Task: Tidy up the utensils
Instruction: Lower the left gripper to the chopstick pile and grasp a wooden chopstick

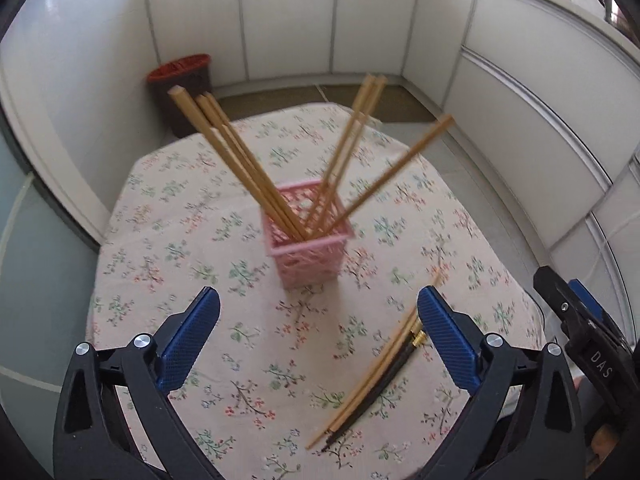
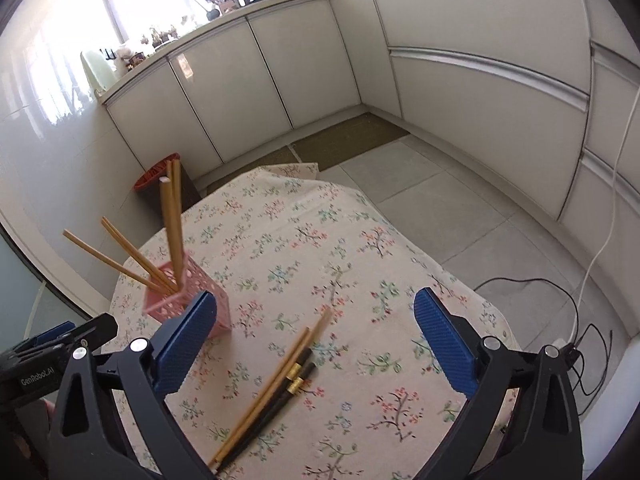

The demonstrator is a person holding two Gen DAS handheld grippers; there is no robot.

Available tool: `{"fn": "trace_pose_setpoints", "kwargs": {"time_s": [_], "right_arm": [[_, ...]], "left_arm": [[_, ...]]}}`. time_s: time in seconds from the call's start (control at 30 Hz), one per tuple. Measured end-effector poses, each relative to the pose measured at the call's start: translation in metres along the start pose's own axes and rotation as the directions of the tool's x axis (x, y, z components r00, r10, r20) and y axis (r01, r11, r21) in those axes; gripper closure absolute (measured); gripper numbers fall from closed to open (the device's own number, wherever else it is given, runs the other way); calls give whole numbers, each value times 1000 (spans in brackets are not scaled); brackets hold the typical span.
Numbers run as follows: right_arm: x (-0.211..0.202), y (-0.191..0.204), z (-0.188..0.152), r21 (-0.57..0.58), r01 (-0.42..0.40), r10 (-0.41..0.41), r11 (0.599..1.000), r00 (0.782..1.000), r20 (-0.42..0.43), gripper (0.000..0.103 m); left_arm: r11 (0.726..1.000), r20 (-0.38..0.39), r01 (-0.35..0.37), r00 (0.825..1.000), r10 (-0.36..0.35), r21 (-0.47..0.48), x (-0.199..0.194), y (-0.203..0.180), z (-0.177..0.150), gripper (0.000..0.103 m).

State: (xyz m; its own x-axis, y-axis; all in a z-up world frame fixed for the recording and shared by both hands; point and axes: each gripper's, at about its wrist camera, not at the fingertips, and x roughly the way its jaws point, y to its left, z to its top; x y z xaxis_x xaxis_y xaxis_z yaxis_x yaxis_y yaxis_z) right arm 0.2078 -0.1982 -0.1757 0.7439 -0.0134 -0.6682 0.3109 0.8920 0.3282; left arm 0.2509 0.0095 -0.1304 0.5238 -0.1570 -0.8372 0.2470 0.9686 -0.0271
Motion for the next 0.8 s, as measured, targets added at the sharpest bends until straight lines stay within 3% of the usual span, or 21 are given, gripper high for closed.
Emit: {"fn": "trace_pose_setpoints", "kwargs": {"time_s": [0.13, 0.33, 0.5, 0.57, 0.63, 0.8], "right_arm": [[14, -43, -25, 42, 61, -59, 997, 997, -51, 7], [21, -81, -48, 50, 103, -101, 993, 994, -47, 7], [15, -98, -45, 99, 93, -90, 991, 995, -33, 7], [13, -103, -44, 123, 83, -79, 989, 996, -37, 7], [14, -107, -43, 144, 76, -69, 987, 996, -49, 7], [14, -112, -42, 165, 69, -61, 984, 997, -52, 7]], "left_arm": [[994, -115, 82, 991, -74, 69, 36, -36, -8, 8], [989, -250, 140, 960, -124, 48, 98, -75, -8, 8], [993, -260, 114, 960, -104, 23, 126, -87, -1, 11], [993, -282, 116, 953, -114, -9, 135, -85, 2, 23], [993, -309, 113, 944, -119, -36, 143, -81, 4, 46], [997, -330, 75, 941, -78, -21, 154, -79, 3, 71]]}}
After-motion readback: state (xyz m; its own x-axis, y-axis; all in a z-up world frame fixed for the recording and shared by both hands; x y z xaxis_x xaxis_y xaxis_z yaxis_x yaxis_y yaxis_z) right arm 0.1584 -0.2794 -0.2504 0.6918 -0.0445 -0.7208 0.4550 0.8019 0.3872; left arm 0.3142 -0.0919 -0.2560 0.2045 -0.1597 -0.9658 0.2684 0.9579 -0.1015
